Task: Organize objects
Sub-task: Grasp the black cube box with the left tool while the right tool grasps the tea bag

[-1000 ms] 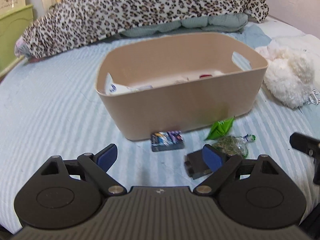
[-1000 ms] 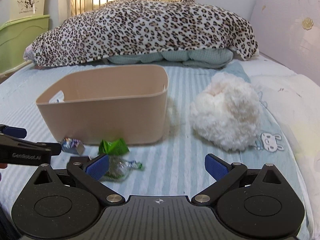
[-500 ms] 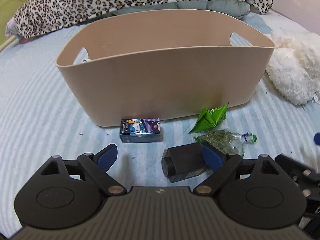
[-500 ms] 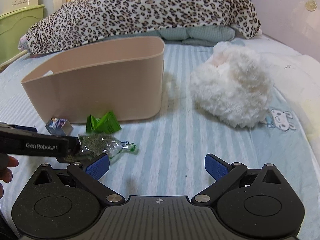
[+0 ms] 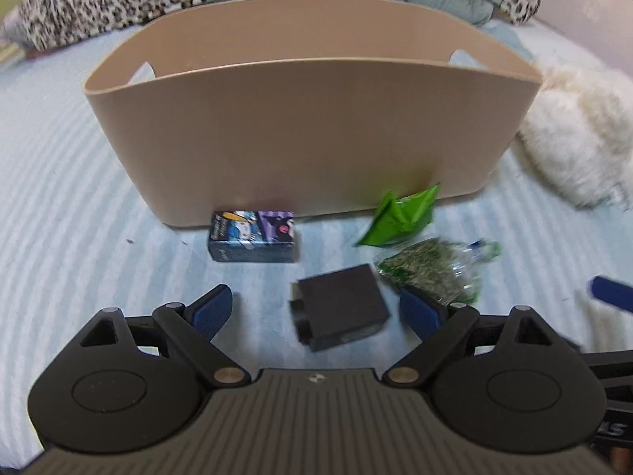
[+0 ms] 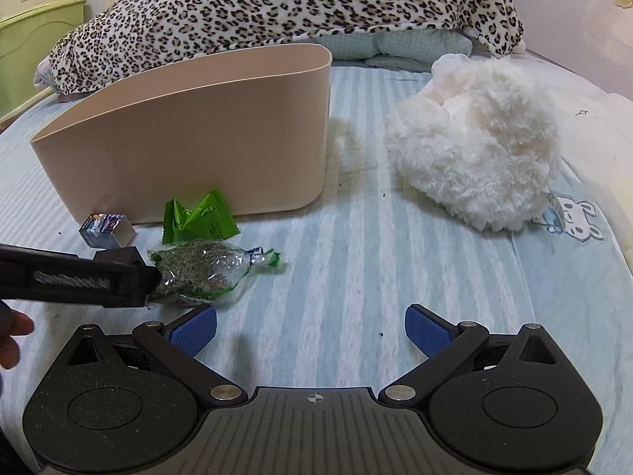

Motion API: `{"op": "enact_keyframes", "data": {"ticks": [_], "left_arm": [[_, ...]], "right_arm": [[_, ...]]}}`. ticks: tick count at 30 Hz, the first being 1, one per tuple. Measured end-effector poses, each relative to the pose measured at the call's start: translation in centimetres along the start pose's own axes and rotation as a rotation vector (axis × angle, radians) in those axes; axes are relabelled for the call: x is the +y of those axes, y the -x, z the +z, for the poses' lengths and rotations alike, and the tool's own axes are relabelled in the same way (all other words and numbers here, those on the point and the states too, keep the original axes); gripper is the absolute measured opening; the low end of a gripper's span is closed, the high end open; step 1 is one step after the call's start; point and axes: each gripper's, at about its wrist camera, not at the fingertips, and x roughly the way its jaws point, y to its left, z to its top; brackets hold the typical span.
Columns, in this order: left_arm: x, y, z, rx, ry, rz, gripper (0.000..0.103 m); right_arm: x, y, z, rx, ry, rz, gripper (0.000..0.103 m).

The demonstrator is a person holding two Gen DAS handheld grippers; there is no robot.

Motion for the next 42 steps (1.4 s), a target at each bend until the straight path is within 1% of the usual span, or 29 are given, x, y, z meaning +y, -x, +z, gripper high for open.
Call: {"op": "enact_keyframes", "data": {"ticks": [2, 5, 11, 19, 23, 27, 31, 33, 36, 37, 39, 40, 41, 42], "left_arm": [[0.4, -0.4, 0.0, 0.011, 0.001, 0.018, 0.092], [1.9, -0.3, 0.0, 0.019, 0.033, 0.024, 0.092], [4.2, 0.1, 0.0, 0.008, 0.04, 0.05, 0.092], [6.0, 0.2, 0.3, 0.002, 0.039, 0.025, 0.092], [6.3, -0.2, 0.3, -0.005, 0.05, 0.002, 0.093], [5.9, -0.8, 0.5, -0.028, 0.025, 0.019, 0.092], [6.3, -0.6, 0.7, -0.043, 0.043, 0.001, 0.089], [6.5, -0.5, 0.8, -0.045, 0.05, -0.01, 0.088], [6.2, -0.6, 0.8, -0.051, 0.046, -0.01, 0.088], [6.1, -0.6, 0.7, -0.055, 0.039, -0.006, 0.088], [5.8, -0.5, 0.4, -0.065, 0.022, 0.001, 0.087], [5.7, -0.4, 0.3, -0.073, 0.013, -0.002, 0.082], [5.7, -0.3, 0.3, -0.08, 0.006, -0.01, 0.074], [5.6, -0.1, 0.3, -0.086, 0.0, -0.02, 0.071]], "right_arm": [[0.1, 0.0, 0.1, -0.001, -0.001, 0.007, 0.103], [0.4, -0.3, 0.2, 0.003, 0.0, 0.025, 0.103], [2.3, -1.7, 0.4, 0.03, 0.045, 0.066, 0.103], [4.2, -3.8, 1.5, 0.06, 0.047, 0.099, 0.103], [5.1, -5.0, 2.0, 0.068, 0.047, 0.09, 0.103], [5.5, -5.7, 2.4, 0.064, 0.036, 0.087, 0.103], [5.6, -5.6, 2.6, 0.051, 0.028, 0.086, 0.102], [5.7, -5.2, 2.3, 0.028, 0.052, 0.071, 0.101], [6.4, -4.9, 1.9, -0.017, 0.151, 0.025, 0.101], [6.6, -4.9, 1.9, -0.026, 0.182, 0.016, 0.1], [6.8, -5.1, 2.1, -0.031, 0.215, 0.034, 0.091], [6.9, -5.2, 2.2, -0.028, 0.221, 0.052, 0.08], [7.0, -5.2, 2.4, -0.028, 0.224, 0.066, 0.071], [7.0, -5.2, 2.5, -0.028, 0.228, 0.074, 0.065]]}}
